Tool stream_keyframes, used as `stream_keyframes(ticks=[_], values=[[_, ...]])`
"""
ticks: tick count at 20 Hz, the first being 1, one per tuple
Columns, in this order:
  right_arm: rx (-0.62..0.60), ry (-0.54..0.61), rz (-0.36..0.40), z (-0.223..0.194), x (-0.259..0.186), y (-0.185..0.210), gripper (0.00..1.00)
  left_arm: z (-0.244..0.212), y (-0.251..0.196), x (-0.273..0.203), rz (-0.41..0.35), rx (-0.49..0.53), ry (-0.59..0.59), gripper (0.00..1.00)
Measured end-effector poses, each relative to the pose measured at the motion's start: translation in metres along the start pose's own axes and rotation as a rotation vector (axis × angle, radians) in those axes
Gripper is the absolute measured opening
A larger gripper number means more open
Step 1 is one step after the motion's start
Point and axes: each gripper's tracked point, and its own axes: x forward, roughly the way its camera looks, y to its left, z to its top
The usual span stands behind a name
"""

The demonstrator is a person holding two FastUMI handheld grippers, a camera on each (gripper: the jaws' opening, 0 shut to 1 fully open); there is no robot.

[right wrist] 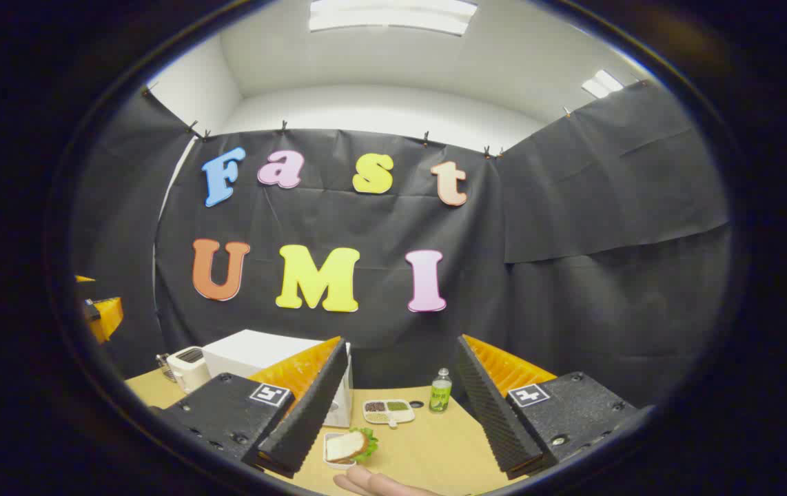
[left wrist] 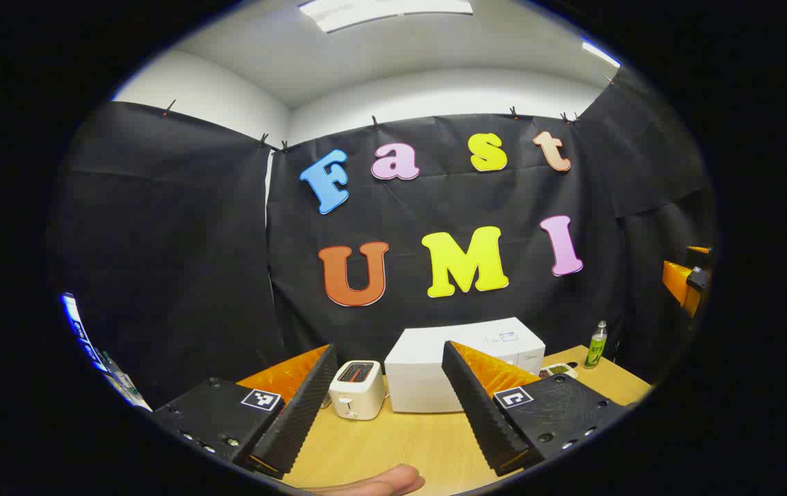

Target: Open the microwave oven with the left hand, put the food in, and close the microwave oven.

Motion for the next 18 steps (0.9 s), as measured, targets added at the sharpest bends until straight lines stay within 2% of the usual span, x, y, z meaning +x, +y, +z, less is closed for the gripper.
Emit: stream_keyframes(ticks=[6, 7, 9, 10, 12, 13, 18], values=[[-0.03, -0.027, -0.018, 0.011, -0.003, -0.004, 0.94, -0.002, 0.004, 0.001, -0.019, -0.023, 0.013, 0.96], [-0.03, -0.032, -0.02, 0.012, -0.003, -0.004, 1.0, -0.002, 0.003, 0.001, -0.021, -0.024, 0.015, 0.96], [-0.033, -0.042, -0.023, 0.014, -0.007, -0.006, 1.0, -0.003, -0.001, 0.0, -0.036, -0.031, 0.02, 0.96], [-0.035, -0.055, -0.033, 0.018, -0.008, -0.01, 1.0, -0.003, -0.005, 0.002, -0.051, -0.036, 0.02, 1.0], [-0.039, -0.074, -0.04, 0.021, -0.009, -0.012, 1.0, 0.0, -0.016, 0.003, -0.093, -0.057, 0.008, 0.96], [-0.04, -0.076, -0.041, 0.021, -0.01, -0.013, 0.94, 0.0, -0.018, 0.003, -0.102, -0.063, 0.008, 0.96], [-0.028, -0.087, -0.028, 0.018, -0.009, -0.02, 0.94, 0.003, -0.042, 0.021, -0.111, -0.075, -0.021, 0.96]])
